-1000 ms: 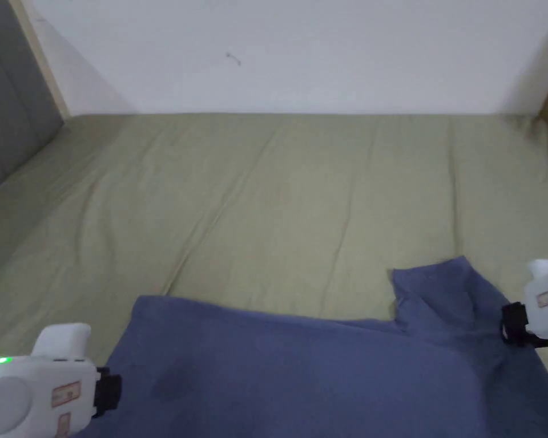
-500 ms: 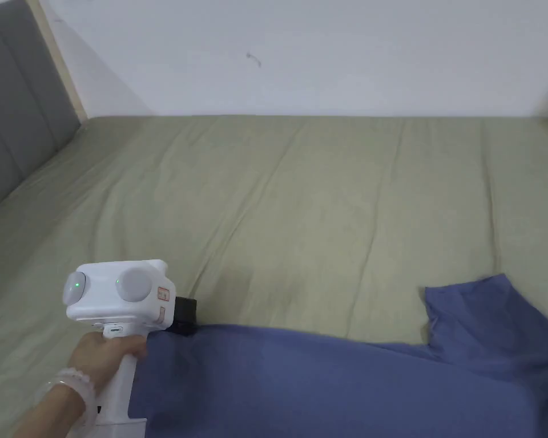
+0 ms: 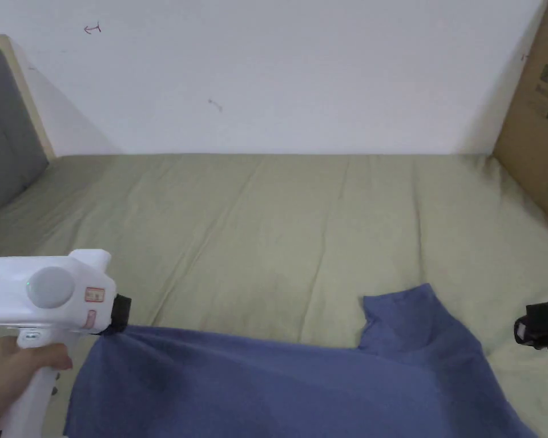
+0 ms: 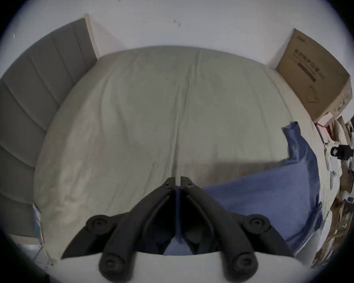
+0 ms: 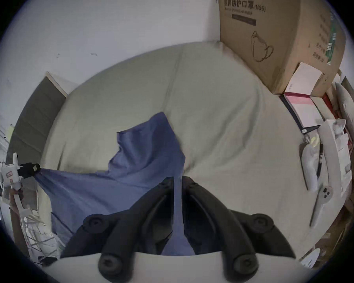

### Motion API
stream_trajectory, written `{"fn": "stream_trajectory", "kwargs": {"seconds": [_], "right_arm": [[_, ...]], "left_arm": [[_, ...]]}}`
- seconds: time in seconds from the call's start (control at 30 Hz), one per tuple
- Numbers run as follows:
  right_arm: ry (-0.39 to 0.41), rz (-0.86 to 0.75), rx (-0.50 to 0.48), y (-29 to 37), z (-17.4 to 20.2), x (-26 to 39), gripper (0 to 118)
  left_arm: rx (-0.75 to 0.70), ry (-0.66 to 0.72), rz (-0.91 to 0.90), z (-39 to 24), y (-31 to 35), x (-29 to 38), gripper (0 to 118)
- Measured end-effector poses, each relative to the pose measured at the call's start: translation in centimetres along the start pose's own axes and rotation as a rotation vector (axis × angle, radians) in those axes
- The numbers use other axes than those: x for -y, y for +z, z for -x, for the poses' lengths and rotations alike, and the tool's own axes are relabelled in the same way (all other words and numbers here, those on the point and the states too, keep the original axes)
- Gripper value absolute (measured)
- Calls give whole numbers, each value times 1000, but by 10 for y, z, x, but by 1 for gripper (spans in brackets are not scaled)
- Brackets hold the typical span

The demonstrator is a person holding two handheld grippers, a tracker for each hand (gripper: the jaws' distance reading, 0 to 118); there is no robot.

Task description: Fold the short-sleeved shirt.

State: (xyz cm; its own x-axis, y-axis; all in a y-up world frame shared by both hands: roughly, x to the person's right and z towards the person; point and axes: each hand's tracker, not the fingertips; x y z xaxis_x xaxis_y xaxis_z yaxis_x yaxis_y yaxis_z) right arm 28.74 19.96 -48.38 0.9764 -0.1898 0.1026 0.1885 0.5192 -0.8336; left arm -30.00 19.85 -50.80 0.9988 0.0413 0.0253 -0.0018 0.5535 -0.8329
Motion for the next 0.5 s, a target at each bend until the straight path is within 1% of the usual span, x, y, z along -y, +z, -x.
{"fn": "stream_trajectory", "kwargs": {"seconds": [0.07,0.1,0.2,0.23,0.27,0.3,0.33,0.37,0.43,0.5], "right_arm": [[5,-15,28,2,-2,3,8],[15,1,29,-2,-3,3,8],[-14,-1,7,-21,-3,2,9],[-14,2,5,-29,-1,1,14],[-11,19,14,-40,2,-2,32],[-5,48,32,-54,4,-5,72],[-2,80,57,-65,6,-6,96],[22,110,55,-80,9,-7,102],[29,129,57,-103,17,-9,101],[48,181,56,-137,14,-16,101]], "left_arm": [[-5,-9,-7,2,12,8,2],[-12,-14,6,-2,-2,5,2],[-28,14,28,-2,-22,8,2],[-29,22,33,-3,-26,8,2],[-34,21,18,-4,-28,7,2],[-33,32,15,-2,-30,7,2],[-27,33,16,-2,-33,7,2],[-30,28,17,-2,-35,6,2],[-58,-8,26,-1,-40,5,2],[-62,-18,28,1,-45,4,2]]}}
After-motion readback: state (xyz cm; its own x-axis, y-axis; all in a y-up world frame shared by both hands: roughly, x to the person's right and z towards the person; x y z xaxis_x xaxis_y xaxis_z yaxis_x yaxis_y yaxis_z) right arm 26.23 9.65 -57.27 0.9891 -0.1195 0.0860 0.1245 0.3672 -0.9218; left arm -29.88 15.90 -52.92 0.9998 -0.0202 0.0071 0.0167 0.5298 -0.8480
